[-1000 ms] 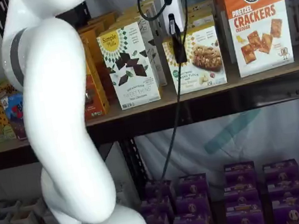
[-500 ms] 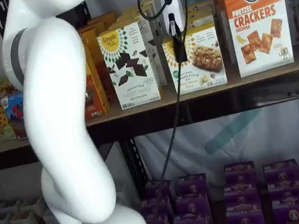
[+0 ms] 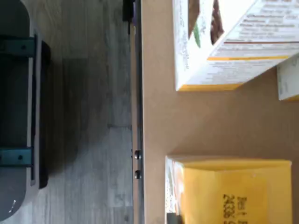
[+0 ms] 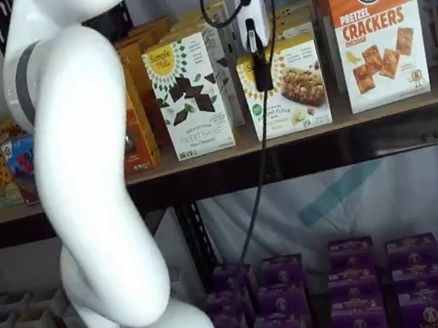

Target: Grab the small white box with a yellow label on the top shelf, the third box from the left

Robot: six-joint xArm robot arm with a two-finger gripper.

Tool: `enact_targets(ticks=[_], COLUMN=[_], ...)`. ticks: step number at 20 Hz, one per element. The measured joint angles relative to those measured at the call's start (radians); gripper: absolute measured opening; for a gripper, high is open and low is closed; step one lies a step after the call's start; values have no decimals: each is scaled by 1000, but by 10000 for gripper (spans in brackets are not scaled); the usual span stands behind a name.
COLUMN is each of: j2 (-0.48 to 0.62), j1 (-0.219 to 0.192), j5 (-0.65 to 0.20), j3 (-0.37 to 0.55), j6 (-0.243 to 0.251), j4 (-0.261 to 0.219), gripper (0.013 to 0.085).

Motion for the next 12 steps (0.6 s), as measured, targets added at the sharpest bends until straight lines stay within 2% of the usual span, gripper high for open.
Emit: enact_targets(ticks=[12], j2=[-95], j1=[-11], j5=[94], j3=[54], j6=[-6], j4=[-8], gripper=[330])
